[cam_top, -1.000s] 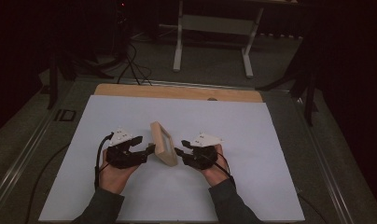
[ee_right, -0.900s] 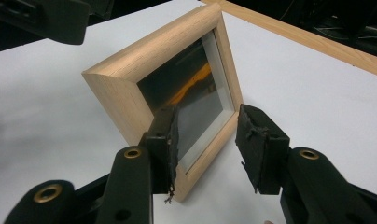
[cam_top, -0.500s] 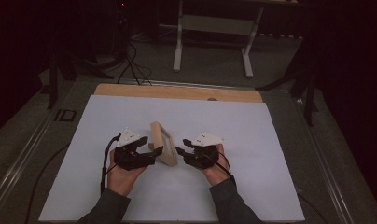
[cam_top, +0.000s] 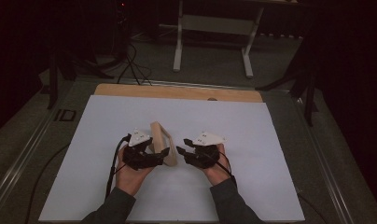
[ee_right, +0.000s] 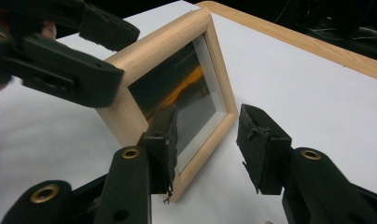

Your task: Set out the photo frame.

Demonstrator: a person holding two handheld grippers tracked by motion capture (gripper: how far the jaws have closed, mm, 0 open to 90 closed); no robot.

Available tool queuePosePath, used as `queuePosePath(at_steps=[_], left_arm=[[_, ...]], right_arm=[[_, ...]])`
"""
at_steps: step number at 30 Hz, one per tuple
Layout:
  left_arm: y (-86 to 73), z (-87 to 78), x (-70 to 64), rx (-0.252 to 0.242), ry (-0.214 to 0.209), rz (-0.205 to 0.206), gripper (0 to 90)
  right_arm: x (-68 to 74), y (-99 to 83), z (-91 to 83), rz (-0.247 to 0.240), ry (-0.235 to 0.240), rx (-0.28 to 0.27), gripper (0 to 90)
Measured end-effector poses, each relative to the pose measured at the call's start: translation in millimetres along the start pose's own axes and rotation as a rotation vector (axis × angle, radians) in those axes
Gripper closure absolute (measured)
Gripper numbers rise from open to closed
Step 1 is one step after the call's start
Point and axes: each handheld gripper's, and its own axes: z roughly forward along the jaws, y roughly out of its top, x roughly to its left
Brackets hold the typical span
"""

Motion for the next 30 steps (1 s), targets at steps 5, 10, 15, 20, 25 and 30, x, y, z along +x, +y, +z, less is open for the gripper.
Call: queuePosePath(at_steps=[5,10,15,20,25,30], left_arm=[[0.3,5.5,0.8,0.009,0.029,-0.021,23.1],[-0.1,10.8,-0.4,0.027,0.035,-0.031,23.3],[-0.9,14.6,-0.6,0.039,0.028,-0.038,27.2],[-1.5,16.0,-0.7,0.04,0.022,-0.046,29.1],[-1.3,15.7,-0.4,0.045,0.016,-0.051,30.9],[-1.5,14.2,0.2,0.039,0.017,-0.057,38.3]], right_arm=[[-2.2,0.2,-1.4,0.005,-0.005,-0.005,57.1],[-5.4,0.6,-4.4,0.014,-0.011,-0.013,57.1],[-6.0,1.1,-5.7,0.015,-0.012,-0.017,56.9],[-6.7,1.3,-6.8,0.017,-0.014,-0.02,56.8],[-7.8,1.8,-8.1,0.019,-0.016,-0.025,56.8],[-8.0,2.0,-8.3,0.019,-0.016,-0.027,56.7]])
